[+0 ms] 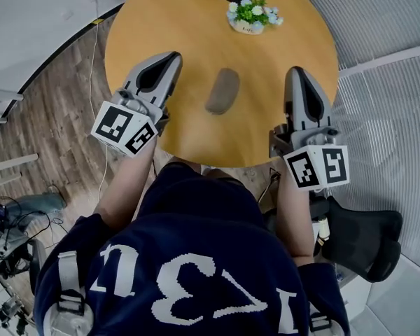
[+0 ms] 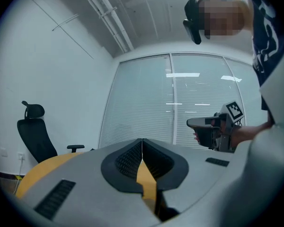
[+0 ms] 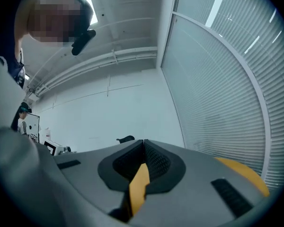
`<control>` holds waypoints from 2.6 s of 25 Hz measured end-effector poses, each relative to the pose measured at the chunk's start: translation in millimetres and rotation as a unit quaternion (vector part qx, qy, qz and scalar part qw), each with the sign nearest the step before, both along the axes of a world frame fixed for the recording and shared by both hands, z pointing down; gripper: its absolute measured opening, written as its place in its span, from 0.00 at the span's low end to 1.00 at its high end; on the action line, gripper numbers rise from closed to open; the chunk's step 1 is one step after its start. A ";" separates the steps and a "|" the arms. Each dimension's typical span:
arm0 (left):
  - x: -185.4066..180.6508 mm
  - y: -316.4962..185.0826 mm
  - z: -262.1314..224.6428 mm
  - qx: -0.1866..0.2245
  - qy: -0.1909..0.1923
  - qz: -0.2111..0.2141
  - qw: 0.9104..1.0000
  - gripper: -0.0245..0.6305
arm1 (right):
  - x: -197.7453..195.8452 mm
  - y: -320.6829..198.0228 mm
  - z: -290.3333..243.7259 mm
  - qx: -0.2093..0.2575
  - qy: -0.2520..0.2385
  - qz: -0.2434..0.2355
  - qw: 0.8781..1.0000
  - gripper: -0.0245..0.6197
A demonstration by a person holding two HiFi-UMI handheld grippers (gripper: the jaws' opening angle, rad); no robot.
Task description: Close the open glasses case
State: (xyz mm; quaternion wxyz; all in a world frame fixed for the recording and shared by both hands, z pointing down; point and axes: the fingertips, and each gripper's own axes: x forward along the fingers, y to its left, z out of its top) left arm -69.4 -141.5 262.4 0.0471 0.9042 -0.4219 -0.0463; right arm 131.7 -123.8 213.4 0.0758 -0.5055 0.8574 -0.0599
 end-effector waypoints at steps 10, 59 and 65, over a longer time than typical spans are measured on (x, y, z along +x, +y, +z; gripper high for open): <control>27.0 -28.1 32.2 -0.023 -0.008 0.055 0.998 0.06 | 13.8 -19.0 44.4 -0.051 -0.004 0.036 0.998 0.08; 95.9 16.7 283.0 -0.397 0.036 0.247 0.883 0.37 | -40.5 11.5 347.4 -0.484 -0.268 -0.060 0.831 0.25; 98.8 15.0 287.5 -0.426 0.017 0.270 0.863 0.39 | -45.0 10.3 345.3 -0.488 -0.230 -0.084 0.838 0.16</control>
